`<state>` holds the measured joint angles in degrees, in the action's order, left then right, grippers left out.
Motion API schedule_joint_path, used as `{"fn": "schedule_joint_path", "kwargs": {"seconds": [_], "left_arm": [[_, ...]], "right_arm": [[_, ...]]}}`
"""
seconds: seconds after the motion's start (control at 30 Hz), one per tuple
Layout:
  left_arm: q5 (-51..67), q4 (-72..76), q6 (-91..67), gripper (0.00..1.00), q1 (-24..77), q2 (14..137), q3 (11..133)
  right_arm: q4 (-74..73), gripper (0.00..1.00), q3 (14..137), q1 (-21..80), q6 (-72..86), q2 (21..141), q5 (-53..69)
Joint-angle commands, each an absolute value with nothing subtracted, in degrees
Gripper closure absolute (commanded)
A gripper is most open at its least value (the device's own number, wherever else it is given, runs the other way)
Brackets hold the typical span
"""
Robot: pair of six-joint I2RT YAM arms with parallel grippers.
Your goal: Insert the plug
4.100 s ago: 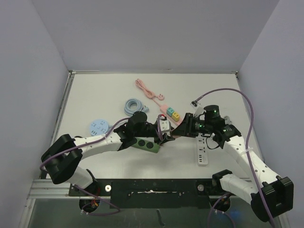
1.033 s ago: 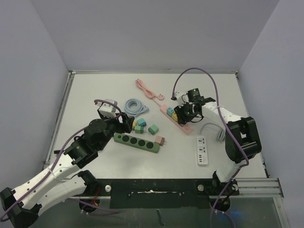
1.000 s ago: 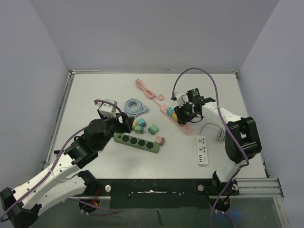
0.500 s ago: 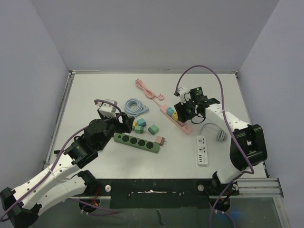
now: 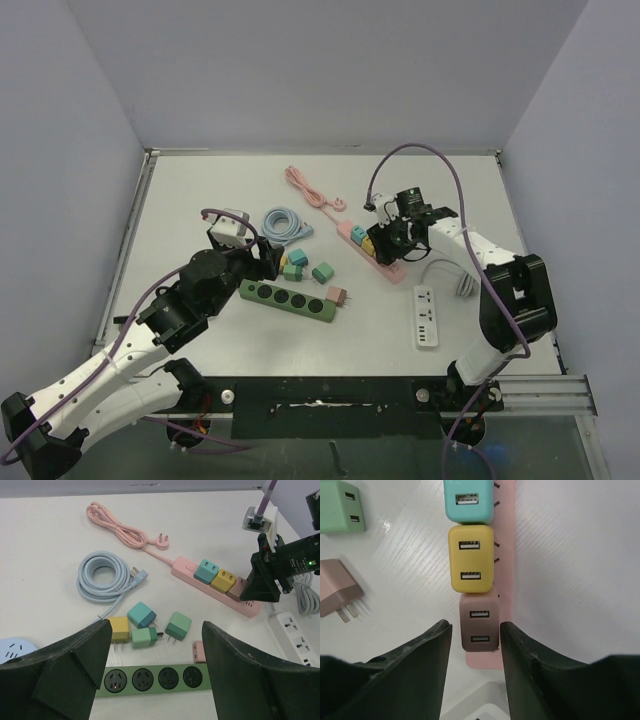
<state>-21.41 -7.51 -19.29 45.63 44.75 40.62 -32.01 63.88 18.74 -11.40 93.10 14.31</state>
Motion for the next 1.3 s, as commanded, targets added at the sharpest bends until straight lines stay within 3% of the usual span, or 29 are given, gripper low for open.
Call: {"fn": "schedule_joint_path", "kwargs": {"seconds": [0.0, 0.13, 0.33, 0.53, 0.67, 0.7, 0.8, 0.9, 1.03, 1.27], "left_arm": [[-21.3, -5.1, -19.1, 0.28, 45.4, 44.5, 41.5], [-21.4, -5.3, -19.1, 0.28, 45.4, 44.4, 41.5], [-21.4, -5.2, -19.4, 0.28, 45.4, 44.1, 41.1], [-21.3, -5.2, -19.4, 0.28, 45.4, 44.5, 41.2], [-20.8, -5.2, -19.4, 0.28, 45.4, 45.1, 41.3], [-20.0, -5.1, -19.3, 0.28, 45.4, 45.7, 41.4], [-16.7, -4.6, -19.0, 0.26, 45.4, 48.1, 42.0], [-13.1, -3.5, -20.0, 0.26, 45.5, 51.7, 42.9], [-9.8, -1.1, -24.0, 0.26, 46.0, 58.8, 43.3], [-10.3, -1.1, -32.3, 0.30, 50.6, 76.3, 48.6]], "right_arm": [[-32.6, 0.59, 65.0, 19.0, -13.0, 94.3, 15.9], [-32.7, 0.71, 64.6, 19.7, -13.6, 96.8, 14.3], [-32.7, 0.98, 64.3, 22.4, -13.4, 102.0, 5.4], [-32.5, 1.00, 64.1, 22.9, -11.7, 108.9, 3.0], [-30.6, 1.00, 63.8, 23.6, -9.0, 107.3, 2.8], [-29.9, 0.99, 63.9, 23.6, -7.0, 105.0, 2.8], [-28.9, 0.69, 64.1, 23.0, -2.5, 98.0, 5.0], [-26.3, 0.51, 62.5, 21.3, 2.0, 90.2, 8.0], [-24.6, 0.43, 59.8, 20.1, 6.1, 81.8, 8.0], [-21.4, 0.42, 50.0, 19.8, 17.7, 70.1, 4.6]]}}
